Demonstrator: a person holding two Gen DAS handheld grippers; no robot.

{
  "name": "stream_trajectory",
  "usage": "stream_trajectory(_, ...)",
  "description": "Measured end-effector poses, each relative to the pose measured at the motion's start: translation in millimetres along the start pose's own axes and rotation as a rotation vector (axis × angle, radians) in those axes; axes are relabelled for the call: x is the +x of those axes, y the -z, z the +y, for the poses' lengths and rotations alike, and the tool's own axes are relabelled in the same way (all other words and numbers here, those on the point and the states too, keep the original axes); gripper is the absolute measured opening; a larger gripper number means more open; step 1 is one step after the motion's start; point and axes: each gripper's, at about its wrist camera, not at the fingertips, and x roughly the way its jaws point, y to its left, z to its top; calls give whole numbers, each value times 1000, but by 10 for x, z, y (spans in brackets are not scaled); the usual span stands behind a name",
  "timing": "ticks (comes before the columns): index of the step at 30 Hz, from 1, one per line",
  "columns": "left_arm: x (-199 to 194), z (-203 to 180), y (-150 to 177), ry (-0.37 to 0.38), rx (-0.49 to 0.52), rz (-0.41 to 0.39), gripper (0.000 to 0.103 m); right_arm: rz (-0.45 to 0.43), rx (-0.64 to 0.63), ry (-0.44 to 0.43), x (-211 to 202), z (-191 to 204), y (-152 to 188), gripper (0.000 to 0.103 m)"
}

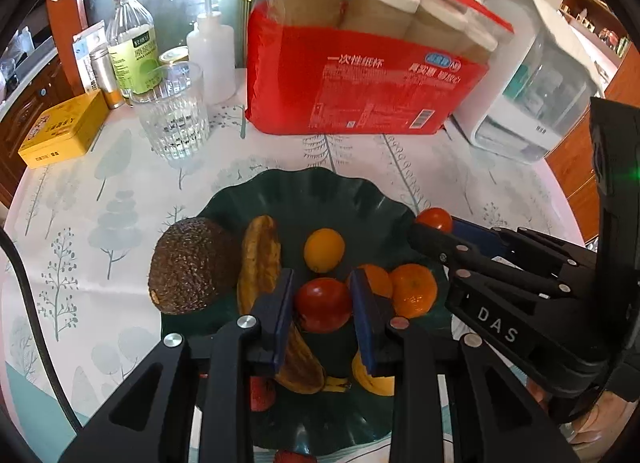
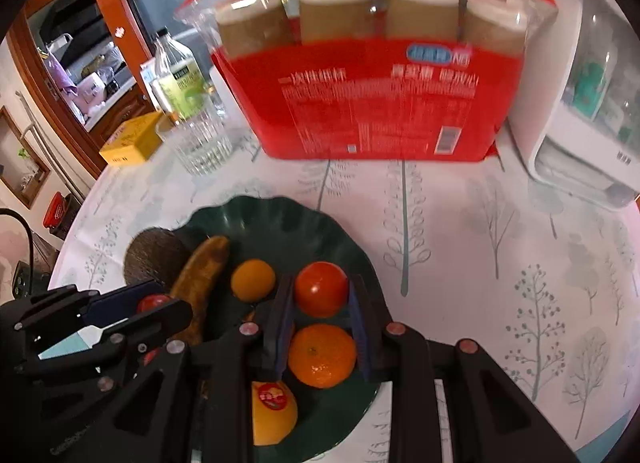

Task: Organize fruits
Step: 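Carry both cherry tomatoes onto the green plate and open both tools, then withdraw both tools from the plate toward the red lychee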

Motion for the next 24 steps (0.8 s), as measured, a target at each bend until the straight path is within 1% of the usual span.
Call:
stream_trajectory(4, 60, -3, -7, -8, 13, 10, 27, 19, -2, -1, 83, -11, 15, 27)
stream_trajectory(7, 77, -13, 0, -17, 25, 13, 29, 30, -9, 5, 124, 9, 20, 27)
stream_trajectory(10, 53, -11, -5, -28, 24, 6, 38, 53, -27, 26, 167, 42, 29, 27)
stream_trajectory(11, 43, -9, -5, -29, 23, 4, 43, 55, -29, 28, 175, 46, 31, 28)
stream_trajectory(13, 13, 4, -5, -38, 19, -4, 48, 51, -29, 23, 156, 49, 38, 28)
stream_trajectory(15, -22, 36, 0, -41, 10, -9, 58, 44, -27, 16, 127, 47, 37, 29)
stream_trajectory(17, -66, 61, 6, -45, 0, -16, 64, 34, -27, 12, 79, 52, 40, 30)
stream_trajectory(18, -97, 70, 13, -46, -4, -21, 66, 28, -31, 13, 50, 60, 45, 31)
stream_trajectory(22, -223, 89, 32, -52, -11, -33, 67, 2, -55, 18, -74, 115, 67, 32)
stream_trajectory(24, -303, 93, 46, -56, -10, -42, 70, -14, -67, 27, -158, 154, 82, 32)
